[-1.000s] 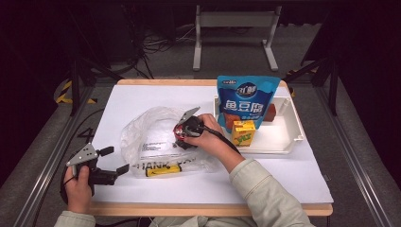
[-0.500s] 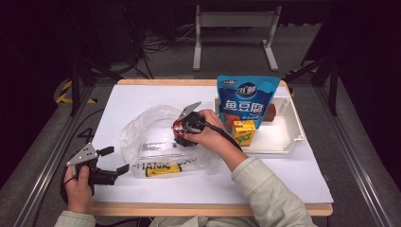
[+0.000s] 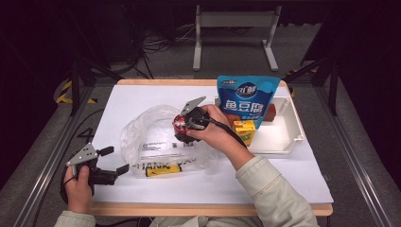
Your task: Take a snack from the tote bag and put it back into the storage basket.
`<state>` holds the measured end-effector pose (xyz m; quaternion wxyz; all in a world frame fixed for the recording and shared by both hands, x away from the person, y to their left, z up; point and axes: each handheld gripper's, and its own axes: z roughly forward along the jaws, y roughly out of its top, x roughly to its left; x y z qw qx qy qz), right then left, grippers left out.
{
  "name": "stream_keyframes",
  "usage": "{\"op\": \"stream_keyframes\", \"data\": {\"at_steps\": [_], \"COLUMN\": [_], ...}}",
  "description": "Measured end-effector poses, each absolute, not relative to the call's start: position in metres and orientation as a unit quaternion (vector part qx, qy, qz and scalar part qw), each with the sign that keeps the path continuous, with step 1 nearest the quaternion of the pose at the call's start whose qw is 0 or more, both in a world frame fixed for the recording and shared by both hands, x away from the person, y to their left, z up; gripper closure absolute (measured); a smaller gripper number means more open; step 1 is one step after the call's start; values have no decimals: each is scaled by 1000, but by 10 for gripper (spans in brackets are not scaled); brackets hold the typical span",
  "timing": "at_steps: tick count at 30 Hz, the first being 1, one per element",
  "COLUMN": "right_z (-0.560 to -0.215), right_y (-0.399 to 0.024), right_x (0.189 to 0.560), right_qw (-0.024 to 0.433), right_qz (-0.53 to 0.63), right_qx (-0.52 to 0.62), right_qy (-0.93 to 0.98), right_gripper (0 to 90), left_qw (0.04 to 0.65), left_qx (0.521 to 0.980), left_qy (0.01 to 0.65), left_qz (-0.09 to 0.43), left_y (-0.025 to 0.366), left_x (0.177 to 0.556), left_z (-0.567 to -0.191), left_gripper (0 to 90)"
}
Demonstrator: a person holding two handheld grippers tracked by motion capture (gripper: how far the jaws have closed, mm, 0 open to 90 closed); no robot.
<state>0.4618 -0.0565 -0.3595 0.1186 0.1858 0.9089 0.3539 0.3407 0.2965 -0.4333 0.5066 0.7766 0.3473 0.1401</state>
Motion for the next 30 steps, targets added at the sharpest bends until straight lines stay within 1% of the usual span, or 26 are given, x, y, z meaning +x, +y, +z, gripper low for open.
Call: {"op": "stream_keyframes", "data": {"at_steps": [13,30], "right_z": [-333,-314], "right_y": [-75,-119], "right_x": [449,438], "right_qw": [124,135], "right_qz": [366,358], "right_qx": [178,193], "right_qy": [905,904], "right_gripper": [255,255], "left_qw": [506,505], "left_qx": [776,777], "left_qy": [348,348], "left_qz": [141,141], "left_y": [297,295], "left_x": [340,341], "left_z": [-433,-434], "left_gripper": [24,24]}}
